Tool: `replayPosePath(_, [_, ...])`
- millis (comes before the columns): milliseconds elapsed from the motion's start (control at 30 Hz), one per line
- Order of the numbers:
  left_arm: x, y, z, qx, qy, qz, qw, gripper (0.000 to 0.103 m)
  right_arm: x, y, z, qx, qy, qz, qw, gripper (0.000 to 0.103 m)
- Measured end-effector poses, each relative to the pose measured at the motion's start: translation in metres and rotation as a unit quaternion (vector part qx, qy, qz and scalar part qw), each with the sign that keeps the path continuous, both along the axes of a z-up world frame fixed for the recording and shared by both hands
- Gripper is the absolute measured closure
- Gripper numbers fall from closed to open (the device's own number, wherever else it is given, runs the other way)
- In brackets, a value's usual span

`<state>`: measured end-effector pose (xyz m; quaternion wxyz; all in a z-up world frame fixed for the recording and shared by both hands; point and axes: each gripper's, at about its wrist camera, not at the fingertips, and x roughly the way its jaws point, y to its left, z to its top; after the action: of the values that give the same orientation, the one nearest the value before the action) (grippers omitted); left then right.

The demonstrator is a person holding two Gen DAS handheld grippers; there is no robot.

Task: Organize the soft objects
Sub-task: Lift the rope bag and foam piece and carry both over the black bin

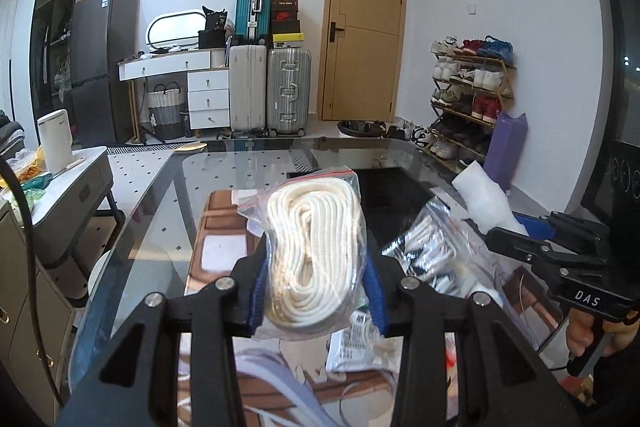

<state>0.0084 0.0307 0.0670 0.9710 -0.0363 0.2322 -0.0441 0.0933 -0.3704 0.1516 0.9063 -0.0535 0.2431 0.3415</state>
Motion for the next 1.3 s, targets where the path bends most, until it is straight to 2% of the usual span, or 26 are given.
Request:
replayPosePath(633, [0.058,-0.008,0.020,-0.003,-0.020,-0.009,0.9997,0.063,0.055,0.000,0.023,-0.005,0.005,-0.013,1.000,0.068])
replayPosePath(1133, [0.112,-0.029,-0.006,0.033,0.015,-0.024,0.9990,0.063,0.112,0.020,0.003,-0.035,0.041,-0.011,0.998,0.068])
replayPosePath(1300, [0.125,-0.031,-0.018,0.033,0.032,-0.022,0.9987,0.063,0.128,0.031,-0.004,-0.044,0.051,-0.011,0.998,0.068])
